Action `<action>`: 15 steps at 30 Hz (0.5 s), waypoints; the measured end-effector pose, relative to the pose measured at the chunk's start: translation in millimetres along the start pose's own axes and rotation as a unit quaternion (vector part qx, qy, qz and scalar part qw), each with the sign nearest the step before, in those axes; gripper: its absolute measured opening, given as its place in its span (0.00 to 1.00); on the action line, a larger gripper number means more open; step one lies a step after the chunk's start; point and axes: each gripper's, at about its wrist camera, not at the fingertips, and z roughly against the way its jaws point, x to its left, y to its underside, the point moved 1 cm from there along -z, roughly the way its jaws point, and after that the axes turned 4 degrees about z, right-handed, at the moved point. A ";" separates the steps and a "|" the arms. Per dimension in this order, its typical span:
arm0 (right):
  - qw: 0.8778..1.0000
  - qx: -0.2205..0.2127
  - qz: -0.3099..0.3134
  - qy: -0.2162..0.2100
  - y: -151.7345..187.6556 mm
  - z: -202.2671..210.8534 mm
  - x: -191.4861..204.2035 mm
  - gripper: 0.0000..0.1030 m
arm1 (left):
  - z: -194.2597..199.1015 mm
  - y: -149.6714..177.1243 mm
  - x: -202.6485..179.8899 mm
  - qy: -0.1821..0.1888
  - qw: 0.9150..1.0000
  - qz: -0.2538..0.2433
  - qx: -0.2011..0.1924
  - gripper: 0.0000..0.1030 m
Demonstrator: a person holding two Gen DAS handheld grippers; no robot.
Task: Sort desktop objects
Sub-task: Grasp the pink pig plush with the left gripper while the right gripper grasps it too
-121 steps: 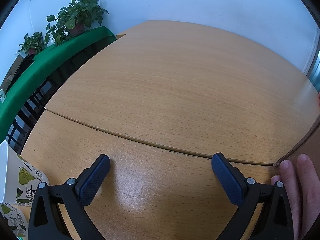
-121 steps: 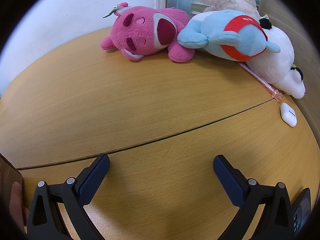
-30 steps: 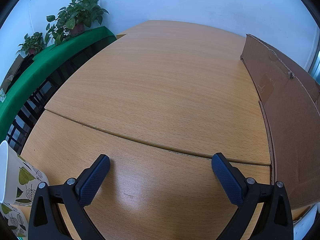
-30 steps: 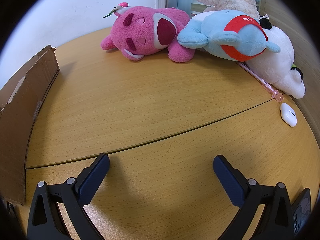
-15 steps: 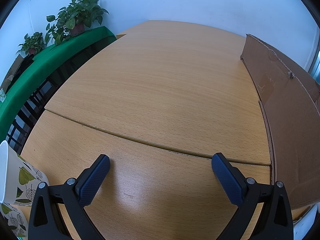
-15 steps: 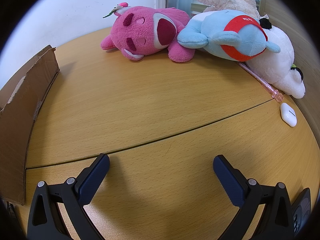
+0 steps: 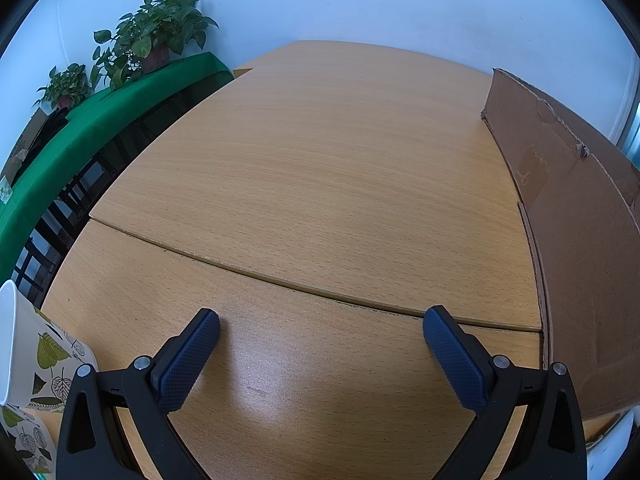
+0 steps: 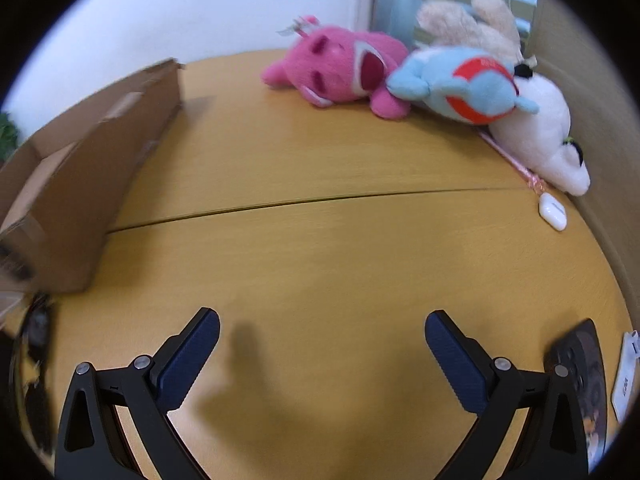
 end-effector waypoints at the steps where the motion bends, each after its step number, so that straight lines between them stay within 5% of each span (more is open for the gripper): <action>1: 1.000 -0.015 0.022 -0.005 4.3 17.4 10.3 1.00 | 3.0 3.0 0.7 0.003 1.000 -0.003 0.009 1.00; 4: 0.992 -0.049 0.111 -0.029 5.8 64.8 48.8 1.00 | 29.6 13.1 9.2 0.046 0.998 0.018 0.028 0.96; 7: 0.969 -0.088 0.201 -0.118 3.6 110.5 100.7 1.00 | 84.6 29.6 13.9 0.122 0.992 0.032 0.030 0.96; 11: 0.919 -0.098 0.251 -0.288 11.8 147.4 175.2 1.00 | 150.1 63.7 -4.0 0.213 0.977 -0.015 0.028 0.97; 15: 0.858 -0.064 0.277 -0.427 25.1 158.0 243.0 0.99 | 172.1 104.0 -30.8 0.320 0.944 -0.034 0.072 0.97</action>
